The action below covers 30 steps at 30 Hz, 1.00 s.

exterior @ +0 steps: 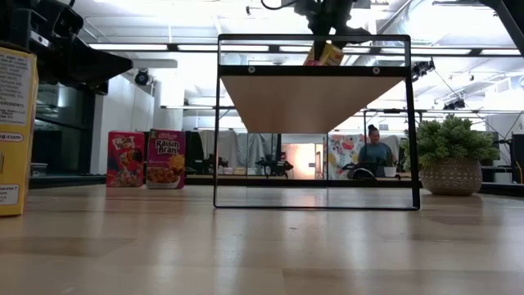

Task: Stack cereal on shelf
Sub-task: Put the right yellow cereal box on the shelf

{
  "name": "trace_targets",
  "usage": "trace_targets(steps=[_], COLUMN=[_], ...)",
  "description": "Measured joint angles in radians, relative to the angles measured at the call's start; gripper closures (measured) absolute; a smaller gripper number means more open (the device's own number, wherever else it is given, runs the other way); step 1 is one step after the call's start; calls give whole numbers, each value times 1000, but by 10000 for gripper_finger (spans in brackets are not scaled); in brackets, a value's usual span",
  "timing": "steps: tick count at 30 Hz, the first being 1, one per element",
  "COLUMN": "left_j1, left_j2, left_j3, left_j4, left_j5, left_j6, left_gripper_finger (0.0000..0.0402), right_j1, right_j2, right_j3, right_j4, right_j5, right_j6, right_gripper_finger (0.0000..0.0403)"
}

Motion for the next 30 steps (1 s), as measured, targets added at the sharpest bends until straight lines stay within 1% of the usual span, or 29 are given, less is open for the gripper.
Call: trace_targets(steps=[3, 6, 12, 16, 18, 19, 24, 30], left_j1=[0, 0, 0, 0, 0, 0, 0, 0], left_j2=[0, 0, 0, 0, 0, 0, 0, 0], left_j3=[0, 0, 0, 0, 0, 0, 0, 0], left_j4=[0, 0, 0, 0, 0, 0, 0, 0], left_j5=[0, 0, 0, 0, 0, 0, 0, 0], left_j6=[0, 0, 0, 0, 0, 0, 0, 0], left_gripper_finger=[402, 401, 401, 402, 402, 401, 401, 402], right_j1=[-6, -7, -10, -9, -10, -10, -8, -9], right_j2=[0, 0, 5, 5, 7, 7, 1, 3], right_j3=[0, 0, -4, -83, -113, -121, -141, -139], right_j4=[0, 0, 2, -1, -2, 1, 6, 2], right_j5=[-12, 17, 20, -16, -103, -111, -71, 25], right_j6=[2, 9, 2, -9, -57, -69, -59, -77], right_gripper_finger=[270, 270, 270, 270, 270, 270, 270, 270])
